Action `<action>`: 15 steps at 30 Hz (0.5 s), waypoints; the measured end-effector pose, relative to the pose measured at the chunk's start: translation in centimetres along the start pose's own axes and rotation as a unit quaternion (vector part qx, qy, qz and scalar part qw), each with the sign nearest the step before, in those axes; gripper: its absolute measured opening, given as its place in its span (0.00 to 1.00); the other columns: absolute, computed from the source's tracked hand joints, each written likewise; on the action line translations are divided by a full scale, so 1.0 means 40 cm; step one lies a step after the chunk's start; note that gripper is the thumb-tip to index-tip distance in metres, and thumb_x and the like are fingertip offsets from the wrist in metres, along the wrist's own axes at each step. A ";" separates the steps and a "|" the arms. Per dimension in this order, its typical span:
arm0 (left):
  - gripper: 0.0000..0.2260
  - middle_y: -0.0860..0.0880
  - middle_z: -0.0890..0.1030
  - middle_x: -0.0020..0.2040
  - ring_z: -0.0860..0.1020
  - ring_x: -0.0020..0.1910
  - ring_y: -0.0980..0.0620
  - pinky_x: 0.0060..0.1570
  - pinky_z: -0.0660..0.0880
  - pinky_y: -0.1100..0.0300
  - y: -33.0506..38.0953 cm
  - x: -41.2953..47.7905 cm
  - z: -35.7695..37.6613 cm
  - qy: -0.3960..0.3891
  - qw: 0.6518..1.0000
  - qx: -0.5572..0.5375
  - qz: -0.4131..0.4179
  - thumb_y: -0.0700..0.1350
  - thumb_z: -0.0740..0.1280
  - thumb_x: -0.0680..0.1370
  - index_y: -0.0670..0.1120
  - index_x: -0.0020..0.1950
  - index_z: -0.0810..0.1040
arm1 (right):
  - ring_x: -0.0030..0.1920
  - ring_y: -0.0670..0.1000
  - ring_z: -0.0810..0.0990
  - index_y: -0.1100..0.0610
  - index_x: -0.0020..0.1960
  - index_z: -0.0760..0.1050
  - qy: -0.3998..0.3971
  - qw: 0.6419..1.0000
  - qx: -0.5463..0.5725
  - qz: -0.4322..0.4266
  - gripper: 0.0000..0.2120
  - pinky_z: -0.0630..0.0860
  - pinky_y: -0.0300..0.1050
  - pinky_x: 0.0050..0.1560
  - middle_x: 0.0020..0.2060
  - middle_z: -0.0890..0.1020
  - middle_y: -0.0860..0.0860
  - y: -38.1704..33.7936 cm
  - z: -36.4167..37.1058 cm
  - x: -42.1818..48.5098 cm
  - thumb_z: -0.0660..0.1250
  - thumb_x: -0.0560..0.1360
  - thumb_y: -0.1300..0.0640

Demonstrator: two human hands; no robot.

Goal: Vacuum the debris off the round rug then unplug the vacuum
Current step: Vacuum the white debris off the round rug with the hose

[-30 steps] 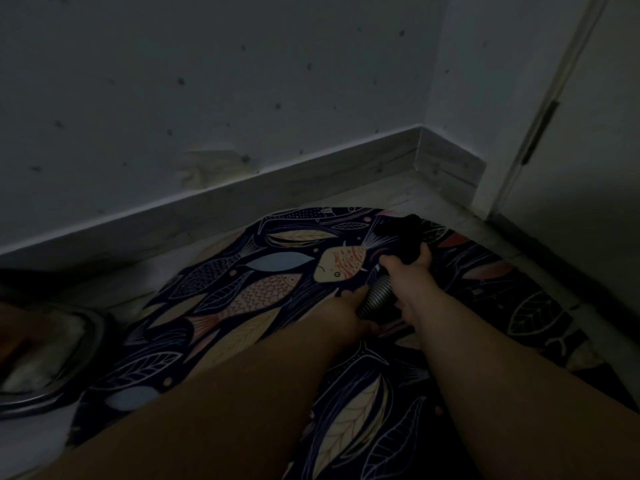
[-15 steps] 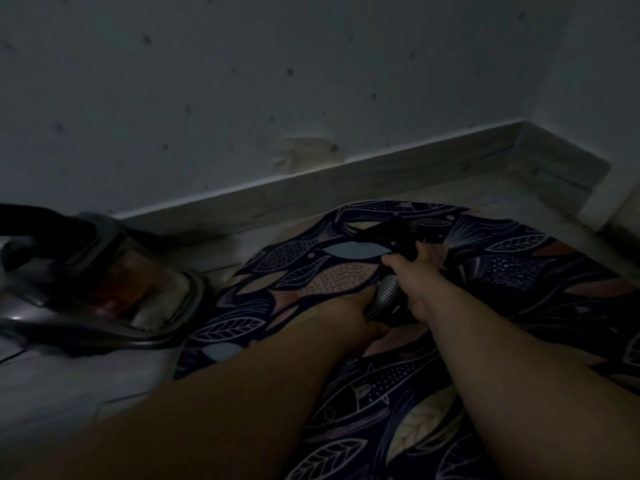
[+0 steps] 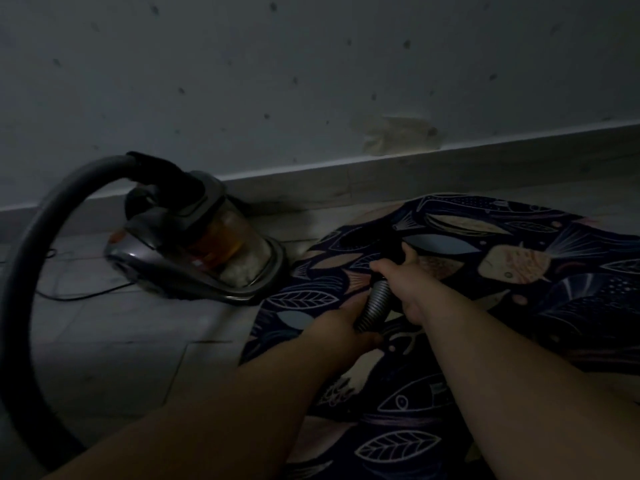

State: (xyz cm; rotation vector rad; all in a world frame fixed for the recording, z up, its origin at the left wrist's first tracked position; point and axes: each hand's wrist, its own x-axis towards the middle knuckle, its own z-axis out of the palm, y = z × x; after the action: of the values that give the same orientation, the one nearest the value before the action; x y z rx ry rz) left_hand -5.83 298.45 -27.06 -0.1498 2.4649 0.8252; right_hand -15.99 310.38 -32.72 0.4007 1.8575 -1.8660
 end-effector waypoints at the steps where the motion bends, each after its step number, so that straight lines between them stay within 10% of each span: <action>1: 0.33 0.51 0.68 0.71 0.72 0.63 0.51 0.50 0.64 0.70 -0.016 -0.006 -0.006 0.004 1.000 -0.007 -0.007 0.51 0.64 0.78 0.60 0.76 0.48 | 0.45 0.48 0.72 0.42 0.79 0.44 -0.006 1.000 -0.002 -0.001 0.40 0.71 0.43 0.36 0.68 0.67 0.51 0.002 0.019 0.001 0.67 0.78 0.53; 15: 0.33 0.52 0.63 0.74 0.66 0.70 0.53 0.54 0.59 0.74 -0.056 -0.017 -0.022 0.014 1.000 -0.008 -0.005 0.52 0.66 0.77 0.59 0.76 0.50 | 0.57 0.54 0.71 0.43 0.80 0.45 -0.018 1.000 -0.017 0.008 0.39 0.72 0.44 0.40 0.74 0.64 0.54 0.000 0.054 -0.015 0.66 0.78 0.52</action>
State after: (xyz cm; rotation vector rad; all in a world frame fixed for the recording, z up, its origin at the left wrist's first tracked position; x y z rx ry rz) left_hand -5.07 296.09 -27.29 -0.1811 2.4825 0.8446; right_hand -15.22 308.32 -32.32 0.3672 1.8543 -1.8156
